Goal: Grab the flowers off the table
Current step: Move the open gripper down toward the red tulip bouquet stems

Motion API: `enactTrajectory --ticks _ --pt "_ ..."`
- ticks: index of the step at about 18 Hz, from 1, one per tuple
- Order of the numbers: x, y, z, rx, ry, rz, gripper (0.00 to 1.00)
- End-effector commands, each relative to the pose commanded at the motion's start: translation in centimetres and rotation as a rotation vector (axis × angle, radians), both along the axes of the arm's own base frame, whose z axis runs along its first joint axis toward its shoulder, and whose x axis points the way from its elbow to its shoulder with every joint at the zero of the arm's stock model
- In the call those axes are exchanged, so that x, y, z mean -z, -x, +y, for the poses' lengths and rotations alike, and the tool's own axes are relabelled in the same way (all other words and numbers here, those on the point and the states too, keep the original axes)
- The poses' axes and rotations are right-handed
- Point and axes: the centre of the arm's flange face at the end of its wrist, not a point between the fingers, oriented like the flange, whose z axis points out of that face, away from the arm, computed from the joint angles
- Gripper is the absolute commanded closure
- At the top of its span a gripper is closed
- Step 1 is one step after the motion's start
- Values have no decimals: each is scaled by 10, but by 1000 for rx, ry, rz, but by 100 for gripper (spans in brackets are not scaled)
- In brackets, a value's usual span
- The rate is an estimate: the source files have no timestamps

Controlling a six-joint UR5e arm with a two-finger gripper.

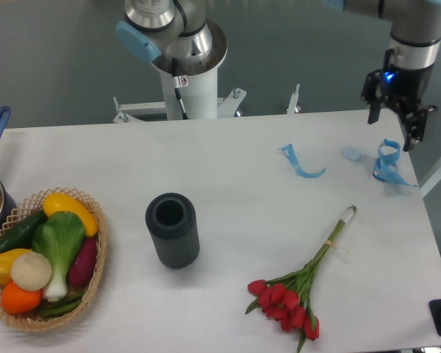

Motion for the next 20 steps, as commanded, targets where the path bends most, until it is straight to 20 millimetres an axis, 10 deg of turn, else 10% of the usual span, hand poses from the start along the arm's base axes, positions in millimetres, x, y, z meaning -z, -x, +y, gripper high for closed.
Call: enactTrajectory --ticks 11,20 --pt "100 2 74 -106 -13 -115 0" --pt "137 3 127 -165 -29 -158 0"
